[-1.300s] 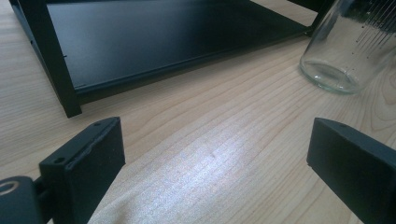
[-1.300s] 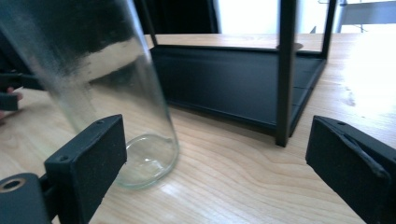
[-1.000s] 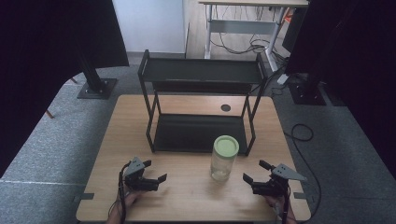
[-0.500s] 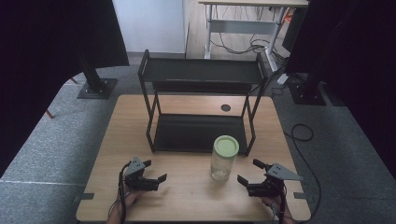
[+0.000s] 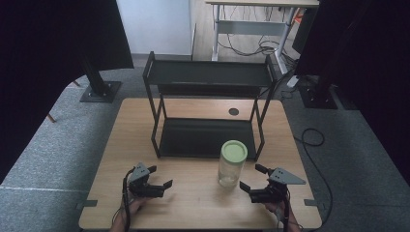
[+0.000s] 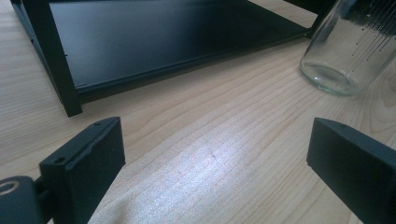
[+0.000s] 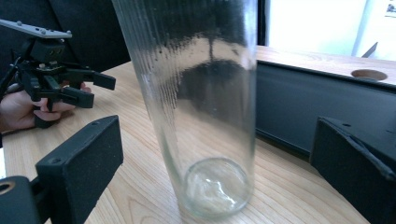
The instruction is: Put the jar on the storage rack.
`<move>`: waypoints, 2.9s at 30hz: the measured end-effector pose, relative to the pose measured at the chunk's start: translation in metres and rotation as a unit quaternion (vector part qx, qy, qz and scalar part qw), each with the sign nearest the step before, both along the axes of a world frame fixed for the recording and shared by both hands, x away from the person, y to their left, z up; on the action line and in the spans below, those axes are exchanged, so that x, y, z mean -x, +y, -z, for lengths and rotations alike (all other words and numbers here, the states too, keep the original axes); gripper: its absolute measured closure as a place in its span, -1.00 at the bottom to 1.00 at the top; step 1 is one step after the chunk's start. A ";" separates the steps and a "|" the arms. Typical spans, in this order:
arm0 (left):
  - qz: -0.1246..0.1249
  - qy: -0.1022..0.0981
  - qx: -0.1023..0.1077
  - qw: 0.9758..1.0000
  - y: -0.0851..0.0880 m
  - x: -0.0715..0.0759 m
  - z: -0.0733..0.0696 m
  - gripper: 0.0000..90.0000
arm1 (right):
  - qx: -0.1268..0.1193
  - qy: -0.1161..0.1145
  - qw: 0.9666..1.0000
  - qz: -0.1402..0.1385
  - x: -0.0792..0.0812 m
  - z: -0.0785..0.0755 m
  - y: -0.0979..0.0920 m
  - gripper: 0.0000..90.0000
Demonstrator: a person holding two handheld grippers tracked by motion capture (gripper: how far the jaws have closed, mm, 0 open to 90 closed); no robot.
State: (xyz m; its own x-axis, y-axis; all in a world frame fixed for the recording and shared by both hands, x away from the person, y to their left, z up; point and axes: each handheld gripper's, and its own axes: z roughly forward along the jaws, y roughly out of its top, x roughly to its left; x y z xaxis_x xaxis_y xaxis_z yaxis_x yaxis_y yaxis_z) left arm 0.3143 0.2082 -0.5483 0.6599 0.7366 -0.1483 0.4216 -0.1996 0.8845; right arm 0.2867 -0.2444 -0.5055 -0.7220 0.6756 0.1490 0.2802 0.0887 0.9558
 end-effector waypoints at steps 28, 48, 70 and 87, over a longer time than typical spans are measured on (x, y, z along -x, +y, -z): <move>0.003 0.003 -0.002 1.000 0.000 0.000 0.000 -0.89 | 0.022 -0.006 1.000 -0.017 -0.018 -0.008 0.027 -0.99; 0.004 0.003 -0.003 1.000 0.000 0.000 0.000 -0.89 | 0.031 -0.018 0.999 -0.024 -0.033 -0.014 0.046 -1.00; 0.003 0.005 -0.003 1.000 0.000 0.000 0.000 -0.90 | 0.026 -0.032 0.999 -0.011 -0.049 -0.014 0.065 -0.87; 0.001 0.005 -0.004 1.000 0.000 0.000 0.000 -0.90 | 0.028 -0.039 0.999 0.013 -0.046 -0.012 0.068 -0.78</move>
State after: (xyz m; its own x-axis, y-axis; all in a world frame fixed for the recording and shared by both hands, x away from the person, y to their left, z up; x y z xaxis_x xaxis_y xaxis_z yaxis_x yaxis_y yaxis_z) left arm 0.3145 0.2079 -0.5484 0.6591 0.7370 -0.1500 0.4309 -0.2066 0.8785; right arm 0.3324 -0.1769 -0.4936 -0.7116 0.7004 0.0551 0.2083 0.1354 0.9686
